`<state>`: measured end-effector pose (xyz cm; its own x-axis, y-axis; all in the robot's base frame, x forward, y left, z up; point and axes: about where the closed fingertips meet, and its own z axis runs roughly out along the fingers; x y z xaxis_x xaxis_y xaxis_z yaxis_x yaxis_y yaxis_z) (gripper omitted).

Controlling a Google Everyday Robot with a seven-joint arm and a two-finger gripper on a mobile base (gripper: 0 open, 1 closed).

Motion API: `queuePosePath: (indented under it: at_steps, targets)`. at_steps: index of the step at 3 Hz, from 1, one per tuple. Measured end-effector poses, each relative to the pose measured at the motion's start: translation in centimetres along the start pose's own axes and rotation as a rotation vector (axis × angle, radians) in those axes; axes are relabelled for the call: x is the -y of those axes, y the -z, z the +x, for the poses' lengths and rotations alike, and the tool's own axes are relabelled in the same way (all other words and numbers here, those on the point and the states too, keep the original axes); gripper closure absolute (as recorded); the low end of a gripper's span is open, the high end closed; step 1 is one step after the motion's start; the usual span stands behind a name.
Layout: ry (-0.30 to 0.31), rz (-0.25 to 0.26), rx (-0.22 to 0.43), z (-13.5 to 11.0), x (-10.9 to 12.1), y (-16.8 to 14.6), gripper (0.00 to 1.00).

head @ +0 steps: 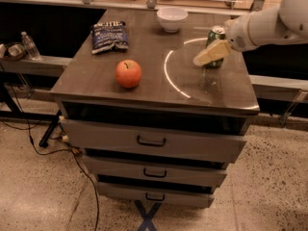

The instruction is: Knock green can over

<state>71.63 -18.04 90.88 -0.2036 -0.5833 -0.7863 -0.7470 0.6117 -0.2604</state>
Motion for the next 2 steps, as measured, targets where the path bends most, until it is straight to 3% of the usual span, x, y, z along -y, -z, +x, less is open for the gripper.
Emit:
queuePosePath:
  at_steps: [2]
  targets:
    - [0.059,-0.082,0.110,-8.7,-5.1,-3.0,0.00]
